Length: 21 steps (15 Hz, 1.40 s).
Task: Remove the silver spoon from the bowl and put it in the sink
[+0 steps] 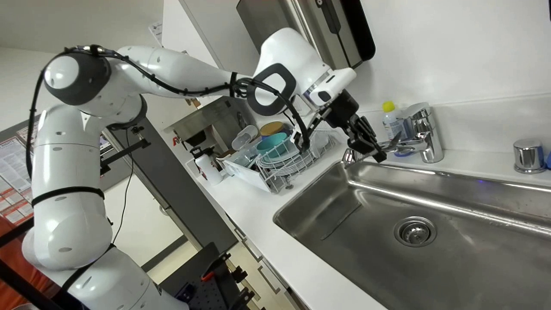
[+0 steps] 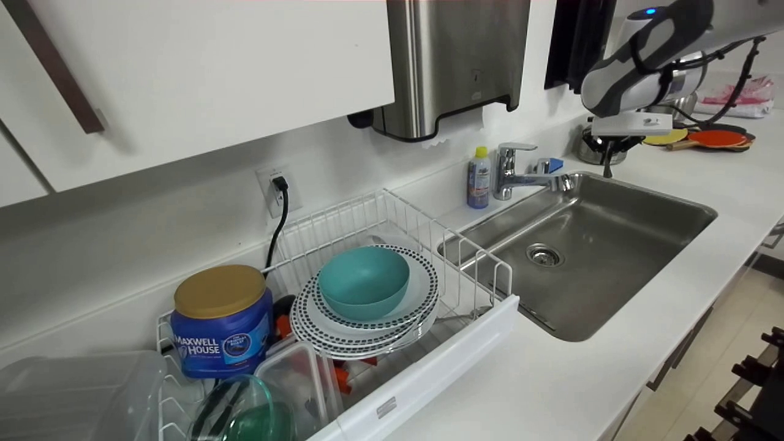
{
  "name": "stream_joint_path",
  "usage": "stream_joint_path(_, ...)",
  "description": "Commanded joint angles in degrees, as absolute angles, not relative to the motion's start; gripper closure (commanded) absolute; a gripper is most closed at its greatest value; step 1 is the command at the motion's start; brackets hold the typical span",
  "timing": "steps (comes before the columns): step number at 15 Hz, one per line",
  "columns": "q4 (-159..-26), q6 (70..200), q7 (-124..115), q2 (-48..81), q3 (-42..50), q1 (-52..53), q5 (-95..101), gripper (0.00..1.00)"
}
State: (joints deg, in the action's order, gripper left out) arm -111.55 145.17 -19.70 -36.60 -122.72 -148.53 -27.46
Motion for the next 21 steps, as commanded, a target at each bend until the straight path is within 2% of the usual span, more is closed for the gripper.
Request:
stream_joint_path(1,-103.84,139.82,-17.06,-46.83,-121.75,-150.56,-37.90,0.98)
stream_joint_path(14,-97.94,114.40,-0.40,-72.08,-105.89,-149.73,-67.83,0.98)
stream_joint_path(21,-97.16,110.27,3.97,-81.60,-103.46,-149.67,-78.64,0.98)
